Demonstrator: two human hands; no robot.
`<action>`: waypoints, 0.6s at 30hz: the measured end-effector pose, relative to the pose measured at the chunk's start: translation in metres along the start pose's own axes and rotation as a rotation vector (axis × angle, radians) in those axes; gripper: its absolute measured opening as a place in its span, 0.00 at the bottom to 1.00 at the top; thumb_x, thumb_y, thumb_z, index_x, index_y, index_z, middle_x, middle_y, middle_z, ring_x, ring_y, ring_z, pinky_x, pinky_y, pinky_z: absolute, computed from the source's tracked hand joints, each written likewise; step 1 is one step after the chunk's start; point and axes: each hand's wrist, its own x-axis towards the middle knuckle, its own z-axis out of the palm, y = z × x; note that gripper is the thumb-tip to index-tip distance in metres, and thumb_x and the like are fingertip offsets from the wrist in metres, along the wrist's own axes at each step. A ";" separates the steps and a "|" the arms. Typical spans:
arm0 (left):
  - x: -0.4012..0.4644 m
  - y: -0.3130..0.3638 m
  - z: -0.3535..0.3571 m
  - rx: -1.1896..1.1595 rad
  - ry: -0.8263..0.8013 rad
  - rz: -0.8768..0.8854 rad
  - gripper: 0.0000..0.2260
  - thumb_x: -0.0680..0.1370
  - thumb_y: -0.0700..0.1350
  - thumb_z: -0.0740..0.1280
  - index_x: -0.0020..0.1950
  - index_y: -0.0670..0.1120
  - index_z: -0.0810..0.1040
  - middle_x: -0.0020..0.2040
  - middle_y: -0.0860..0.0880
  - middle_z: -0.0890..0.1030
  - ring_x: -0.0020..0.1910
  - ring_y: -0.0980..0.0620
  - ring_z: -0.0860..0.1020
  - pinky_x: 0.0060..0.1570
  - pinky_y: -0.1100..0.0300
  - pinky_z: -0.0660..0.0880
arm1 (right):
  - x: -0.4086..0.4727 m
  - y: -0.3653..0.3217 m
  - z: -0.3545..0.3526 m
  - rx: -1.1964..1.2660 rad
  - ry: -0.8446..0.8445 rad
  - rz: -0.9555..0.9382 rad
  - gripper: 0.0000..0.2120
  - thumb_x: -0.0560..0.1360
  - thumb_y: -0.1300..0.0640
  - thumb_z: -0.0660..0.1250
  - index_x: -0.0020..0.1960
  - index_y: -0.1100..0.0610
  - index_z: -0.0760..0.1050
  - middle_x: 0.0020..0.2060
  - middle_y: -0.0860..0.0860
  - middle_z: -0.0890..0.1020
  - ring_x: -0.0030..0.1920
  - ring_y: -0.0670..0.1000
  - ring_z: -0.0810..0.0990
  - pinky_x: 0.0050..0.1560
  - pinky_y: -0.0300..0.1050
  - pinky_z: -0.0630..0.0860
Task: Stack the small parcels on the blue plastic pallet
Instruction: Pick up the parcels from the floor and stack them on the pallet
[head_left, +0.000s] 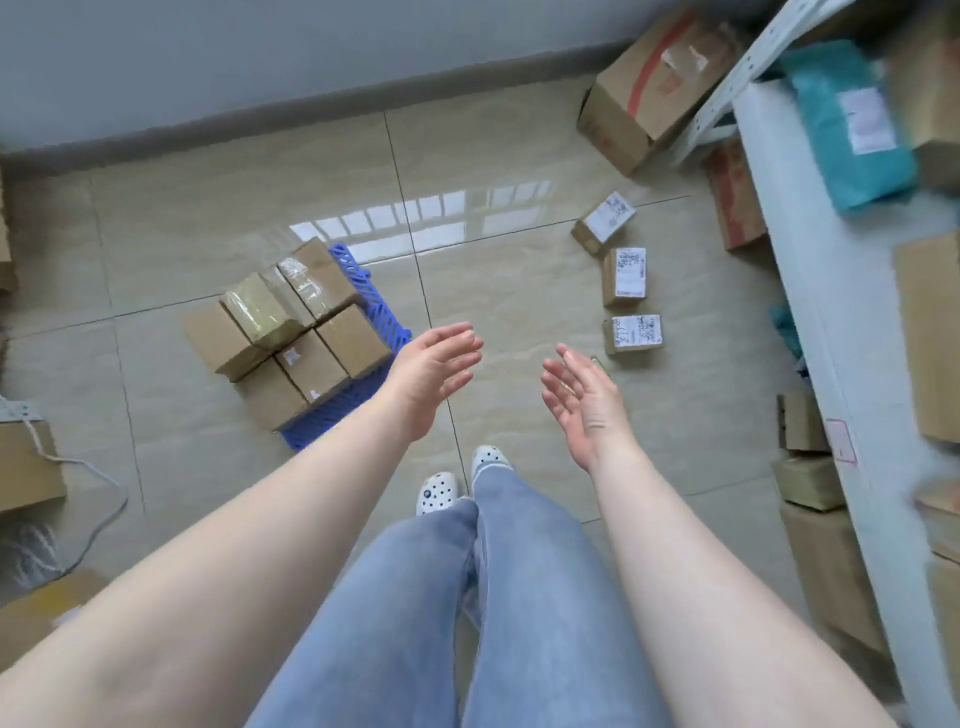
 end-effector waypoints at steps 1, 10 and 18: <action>-0.008 0.001 0.005 0.021 -0.007 0.003 0.09 0.79 0.42 0.66 0.59 0.46 0.77 0.51 0.48 0.82 0.53 0.51 0.80 0.58 0.59 0.74 | -0.010 -0.004 -0.009 0.017 0.013 -0.009 0.14 0.77 0.55 0.67 0.62 0.56 0.76 0.47 0.51 0.81 0.44 0.48 0.79 0.47 0.39 0.74; -0.029 -0.014 0.092 0.150 -0.091 -0.068 0.09 0.79 0.41 0.66 0.59 0.46 0.77 0.52 0.48 0.83 0.54 0.51 0.80 0.56 0.59 0.74 | -0.034 -0.053 -0.098 0.182 0.116 -0.052 0.06 0.77 0.58 0.68 0.54 0.55 0.78 0.43 0.52 0.82 0.41 0.47 0.80 0.43 0.38 0.75; 0.007 -0.031 0.226 0.138 -0.103 -0.108 0.09 0.79 0.41 0.66 0.59 0.45 0.78 0.52 0.47 0.83 0.52 0.52 0.81 0.54 0.60 0.76 | 0.006 -0.138 -0.186 0.141 0.153 -0.043 0.12 0.76 0.55 0.70 0.58 0.56 0.78 0.43 0.51 0.83 0.40 0.47 0.80 0.44 0.39 0.75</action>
